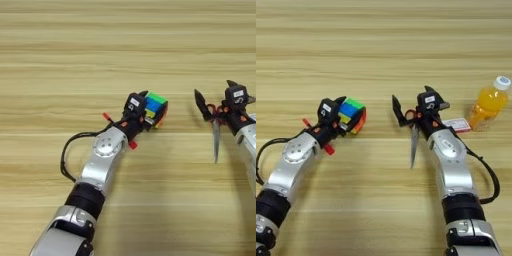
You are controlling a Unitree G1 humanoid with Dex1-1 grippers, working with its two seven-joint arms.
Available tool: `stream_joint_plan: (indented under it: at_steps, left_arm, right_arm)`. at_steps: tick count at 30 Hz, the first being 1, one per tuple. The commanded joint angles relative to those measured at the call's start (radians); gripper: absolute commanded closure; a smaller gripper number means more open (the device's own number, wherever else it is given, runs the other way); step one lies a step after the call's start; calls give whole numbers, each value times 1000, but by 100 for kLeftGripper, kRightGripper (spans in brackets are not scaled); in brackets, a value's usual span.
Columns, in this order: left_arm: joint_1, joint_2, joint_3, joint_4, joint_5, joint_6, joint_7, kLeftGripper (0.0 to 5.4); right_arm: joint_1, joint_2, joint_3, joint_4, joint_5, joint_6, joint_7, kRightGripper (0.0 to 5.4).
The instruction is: Move the objects on the table
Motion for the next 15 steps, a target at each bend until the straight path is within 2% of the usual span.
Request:
stream_joint_plan:
  at_steps: [1, 9, 15]
  left_arm:
    - [-33, -15, 13, 57, -18, 11, -23, 218]
    - [-47, -21, 11, 119, -4, -2, -32, 218]
    - [-55, -17, 1, 150, 26, -23, -12, 218]
  right_arm:
    - [-18, -6, -4, -10, 7, 20, -5, 0]
    - [-19, -3, -2, -10, 5, 21, -6, 0]
    - [-18, -2, 0, -11, 4, 22, -7, 0]
